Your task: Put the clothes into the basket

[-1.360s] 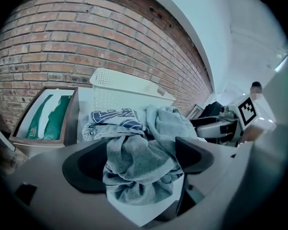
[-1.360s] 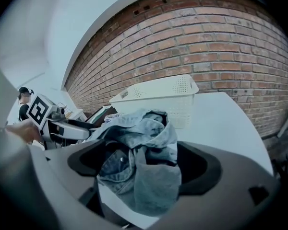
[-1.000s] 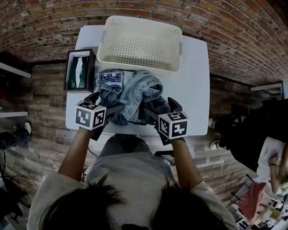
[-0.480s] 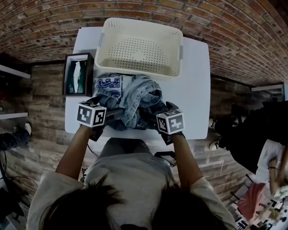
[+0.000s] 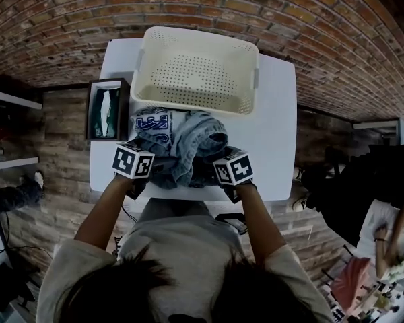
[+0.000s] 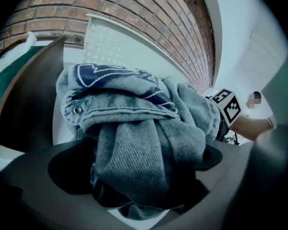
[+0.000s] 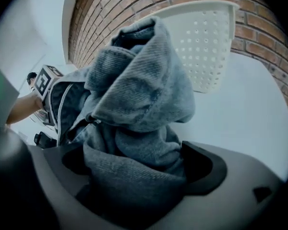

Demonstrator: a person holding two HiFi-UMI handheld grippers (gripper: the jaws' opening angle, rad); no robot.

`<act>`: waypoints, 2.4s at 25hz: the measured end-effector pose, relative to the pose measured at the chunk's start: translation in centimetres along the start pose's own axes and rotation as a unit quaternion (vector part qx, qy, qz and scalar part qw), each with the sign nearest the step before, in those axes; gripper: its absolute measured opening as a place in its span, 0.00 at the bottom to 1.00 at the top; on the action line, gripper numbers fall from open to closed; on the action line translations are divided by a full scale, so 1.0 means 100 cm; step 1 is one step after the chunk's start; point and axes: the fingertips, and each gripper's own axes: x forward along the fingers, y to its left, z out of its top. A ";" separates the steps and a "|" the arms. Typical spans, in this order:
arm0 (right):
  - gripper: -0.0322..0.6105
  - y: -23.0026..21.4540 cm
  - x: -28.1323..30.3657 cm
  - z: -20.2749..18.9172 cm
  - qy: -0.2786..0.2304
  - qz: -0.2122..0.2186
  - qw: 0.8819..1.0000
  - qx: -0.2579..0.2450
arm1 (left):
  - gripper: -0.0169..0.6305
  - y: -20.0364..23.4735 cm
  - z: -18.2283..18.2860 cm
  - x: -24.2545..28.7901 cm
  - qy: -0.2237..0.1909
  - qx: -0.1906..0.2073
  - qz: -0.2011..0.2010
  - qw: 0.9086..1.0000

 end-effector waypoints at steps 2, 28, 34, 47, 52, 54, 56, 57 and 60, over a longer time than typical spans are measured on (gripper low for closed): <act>0.82 0.007 0.004 0.002 0.003 0.013 1.000 -0.020 | 0.94 -0.001 0.000 0.003 0.009 0.006 0.005 1.000; 0.49 0.057 -0.028 0.011 -0.090 0.021 0.985 -0.149 | 0.70 -0.083 0.009 0.003 -0.044 0.067 -0.067 0.994; 0.49 0.067 -0.050 0.010 -0.105 0.007 0.980 -0.168 | 0.70 -0.102 0.011 -0.015 -0.073 0.090 -0.052 0.992; 0.49 0.094 -0.111 0.036 -0.165 -0.042 0.963 -0.211 | 0.70 -0.142 0.039 -0.072 -0.138 0.151 -0.044 0.978; 0.49 0.107 -0.138 0.057 -0.188 -0.064 0.951 -0.235 | 0.70 -0.154 0.058 -0.099 -0.172 0.174 -0.035 0.969; 0.49 0.110 -0.147 0.066 -0.198 -0.071 0.946 -0.245 | 0.70 -0.158 0.067 -0.108 -0.184 0.184 -0.031 0.965; 0.49 0.113 -0.153 0.073 -0.206 -0.077 0.942 -0.254 | 0.70 -0.160 0.073 -0.116 -0.195 0.191 -0.028 0.961; 0.49 0.115 -0.156 0.076 -0.209 -0.078 0.940 -0.257 | 0.70 -0.161 0.075 -0.120 -0.199 0.194 -0.027 0.960; 0.49 0.119 -0.163 0.085 -0.215 -0.082 0.936 -0.267 | 0.70 -0.164 0.083 -0.129 -0.210 0.199 -0.022 0.957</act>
